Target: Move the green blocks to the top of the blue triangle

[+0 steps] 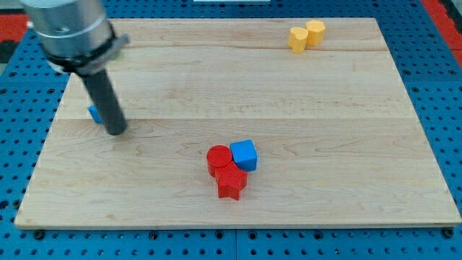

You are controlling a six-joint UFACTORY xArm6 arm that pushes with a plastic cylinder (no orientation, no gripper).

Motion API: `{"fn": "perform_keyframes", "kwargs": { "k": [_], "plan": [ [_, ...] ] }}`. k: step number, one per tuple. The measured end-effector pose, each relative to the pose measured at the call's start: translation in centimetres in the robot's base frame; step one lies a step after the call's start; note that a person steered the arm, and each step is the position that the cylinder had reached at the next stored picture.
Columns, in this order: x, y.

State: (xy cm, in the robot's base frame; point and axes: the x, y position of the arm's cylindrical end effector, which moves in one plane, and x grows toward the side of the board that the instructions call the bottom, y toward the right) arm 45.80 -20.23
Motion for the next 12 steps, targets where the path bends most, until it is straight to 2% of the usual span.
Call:
{"fn": "perform_keyframes", "kwargs": {
  "k": [1, 2, 3, 4, 5, 7, 9, 11, 12],
  "plan": [
    [-3.1, -1.2],
    [-4.7, 4.1],
    [-14.8, 8.6],
    [-26.5, 9.4],
    [-26.6, 7.8],
    [-26.6, -3.3],
    [-25.9, -3.6],
    [-18.5, -3.1],
    [-16.2, -3.0]
  ]
}}
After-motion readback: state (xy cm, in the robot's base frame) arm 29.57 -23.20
